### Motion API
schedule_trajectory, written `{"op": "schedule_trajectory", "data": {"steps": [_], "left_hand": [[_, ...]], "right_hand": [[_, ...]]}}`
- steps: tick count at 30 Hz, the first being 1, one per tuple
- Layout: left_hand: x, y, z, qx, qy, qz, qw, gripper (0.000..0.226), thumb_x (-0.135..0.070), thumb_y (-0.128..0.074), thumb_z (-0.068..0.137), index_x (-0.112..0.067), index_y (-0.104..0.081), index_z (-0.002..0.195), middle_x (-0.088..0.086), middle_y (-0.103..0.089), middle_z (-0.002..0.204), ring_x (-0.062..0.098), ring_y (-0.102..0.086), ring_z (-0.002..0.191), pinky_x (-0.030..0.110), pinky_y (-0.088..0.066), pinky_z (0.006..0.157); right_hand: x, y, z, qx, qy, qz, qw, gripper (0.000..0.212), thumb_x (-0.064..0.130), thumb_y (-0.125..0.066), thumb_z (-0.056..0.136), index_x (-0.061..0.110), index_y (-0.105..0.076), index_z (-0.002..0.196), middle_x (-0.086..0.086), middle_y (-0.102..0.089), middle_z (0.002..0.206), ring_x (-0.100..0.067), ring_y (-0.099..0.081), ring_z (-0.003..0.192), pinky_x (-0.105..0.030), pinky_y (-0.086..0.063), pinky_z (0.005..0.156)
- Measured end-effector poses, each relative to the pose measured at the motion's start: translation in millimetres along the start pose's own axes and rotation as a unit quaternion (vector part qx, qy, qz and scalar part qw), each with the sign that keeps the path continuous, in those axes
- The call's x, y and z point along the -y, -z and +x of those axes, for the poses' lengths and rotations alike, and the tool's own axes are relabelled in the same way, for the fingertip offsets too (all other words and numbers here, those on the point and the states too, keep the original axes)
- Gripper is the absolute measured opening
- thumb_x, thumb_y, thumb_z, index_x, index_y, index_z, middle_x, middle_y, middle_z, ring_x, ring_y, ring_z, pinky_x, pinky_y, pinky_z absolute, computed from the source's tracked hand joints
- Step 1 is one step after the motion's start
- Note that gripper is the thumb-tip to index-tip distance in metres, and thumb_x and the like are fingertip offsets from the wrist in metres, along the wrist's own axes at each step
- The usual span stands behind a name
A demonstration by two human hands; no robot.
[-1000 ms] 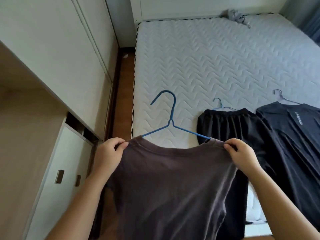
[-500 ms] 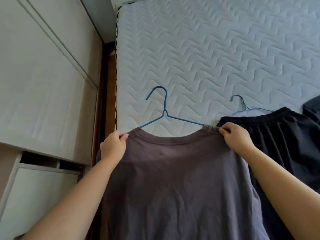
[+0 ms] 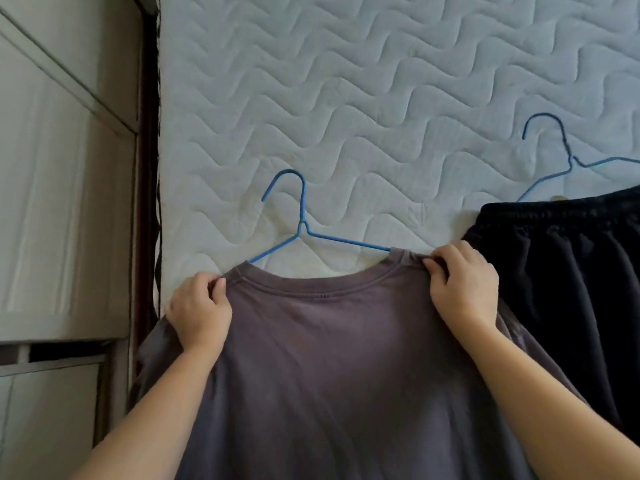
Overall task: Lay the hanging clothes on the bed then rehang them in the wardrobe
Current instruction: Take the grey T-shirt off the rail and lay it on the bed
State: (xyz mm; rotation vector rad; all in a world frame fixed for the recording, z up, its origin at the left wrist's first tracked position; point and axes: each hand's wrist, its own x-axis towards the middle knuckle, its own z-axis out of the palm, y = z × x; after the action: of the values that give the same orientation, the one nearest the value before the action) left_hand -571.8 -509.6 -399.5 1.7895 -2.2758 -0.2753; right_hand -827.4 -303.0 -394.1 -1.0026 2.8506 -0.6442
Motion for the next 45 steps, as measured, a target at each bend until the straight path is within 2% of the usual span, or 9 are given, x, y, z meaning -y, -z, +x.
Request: {"op": "schedule_trajectory", "data": {"steps": [7,11,15,18,21,25,28,32,45], "left_hand": [[-5,1,-6,-0.029,-0.022,-0.003,0.999,0.033,-0.021,-0.046,0.077,0.0,-0.057,0.099,0.025,-0.064,0.091,0.046,-0.058,0.086,0.05,-0.043,0.076],[-7,10,-16,0.053,-0.045,0.075,0.995,0.046,-0.025,-0.035,0.079,0.001,-0.053,0.113,0.027,-0.061,0.107,0.045,-0.059,0.092,0.052,-0.047,0.078],[-12,23,-53,0.171,-0.065,0.131,0.974,0.058,-0.029,-0.033,0.078,0.006,-0.053,0.12,0.03,-0.053,0.127,0.046,-0.053,0.115,0.066,-0.043,0.081],[-18,47,-80,0.198,-0.053,0.13,0.97,0.049,-0.025,-0.04,0.09,-0.004,-0.041,0.134,0.02,-0.032,0.147,0.034,-0.034,0.135,0.053,-0.032,0.104],[-26,78,-115,0.23,-0.032,0.035,0.972,0.04,-0.022,-0.044,0.091,-0.01,-0.044,0.129,0.009,-0.038,0.142,0.023,-0.037,0.13,0.035,-0.032,0.106],[-35,129,-178,0.253,0.031,-0.095,0.962,0.027,-0.018,-0.044,0.092,-0.013,-0.052,0.117,-0.002,-0.051,0.116,0.015,-0.053,0.103,0.028,-0.043,0.087],[-31,154,-226,0.295,0.131,-0.151,0.934,0.02,-0.019,-0.045,0.091,-0.018,-0.057,0.107,-0.003,-0.056,0.103,0.016,-0.056,0.092,0.029,-0.045,0.082],[-24,180,-290,0.335,0.202,-0.238,0.889,0.011,-0.01,-0.047,0.089,-0.018,-0.056,0.09,0.002,-0.065,0.085,0.023,-0.063,0.084,0.029,-0.044,0.076],[65,263,-399,0.432,0.08,-0.168,0.883,0.029,0.0,-0.047,0.085,-0.025,-0.053,0.071,0.003,-0.064,0.074,0.028,-0.064,0.078,0.034,-0.047,0.074]], "right_hand": [[6,-4,-5,-0.044,0.003,-0.012,0.999,0.026,0.027,-0.043,0.082,0.007,-0.058,0.083,-0.015,-0.056,0.086,-0.035,-0.051,0.08,-0.04,-0.042,0.066],[12,2,-6,-0.011,-0.002,-0.056,0.998,0.03,0.028,-0.038,0.082,0.006,-0.057,0.08,-0.015,-0.057,0.085,-0.035,-0.054,0.077,-0.041,-0.043,0.066],[15,20,-17,0.076,0.011,-0.117,0.99,0.019,0.024,-0.057,0.083,0.006,-0.06,0.089,-0.013,-0.061,0.091,-0.035,-0.056,0.084,-0.044,-0.039,0.075],[13,47,-39,0.116,0.053,-0.124,0.984,0.033,0.024,-0.068,0.074,0.006,-0.065,0.102,-0.012,-0.068,0.101,-0.035,-0.064,0.092,-0.044,-0.051,0.076],[7,83,-83,0.114,0.071,-0.095,0.986,0.036,0.023,-0.05,0.073,0.006,-0.066,0.1,-0.012,-0.07,0.103,-0.032,-0.068,0.092,-0.041,-0.055,0.07],[-7,133,-169,0.154,-0.057,0.036,0.986,0.032,0.002,-0.059,0.079,0.005,-0.06,0.111,-0.007,-0.062,0.114,-0.033,-0.061,0.103,-0.039,-0.051,0.076],[-12,174,-239,0.198,-0.218,0.152,0.943,0.033,0.007,-0.05,0.088,0.01,-0.054,0.12,-0.002,-0.058,0.117,-0.016,-0.055,0.094,-0.025,-0.04,0.076],[-18,220,-328,0.212,-0.344,0.225,0.887,0.028,0.001,-0.054,0.084,0.01,-0.059,0.109,-0.008,-0.064,0.106,-0.02,-0.057,0.087,-0.023,-0.038,0.076],[-51,332,-524,0.162,-0.515,0.203,0.817,0.015,0.009,-0.048,0.088,0.015,-0.056,0.099,-0.01,-0.066,0.1,-0.027,-0.063,0.088,-0.03,-0.043,0.066]]}}
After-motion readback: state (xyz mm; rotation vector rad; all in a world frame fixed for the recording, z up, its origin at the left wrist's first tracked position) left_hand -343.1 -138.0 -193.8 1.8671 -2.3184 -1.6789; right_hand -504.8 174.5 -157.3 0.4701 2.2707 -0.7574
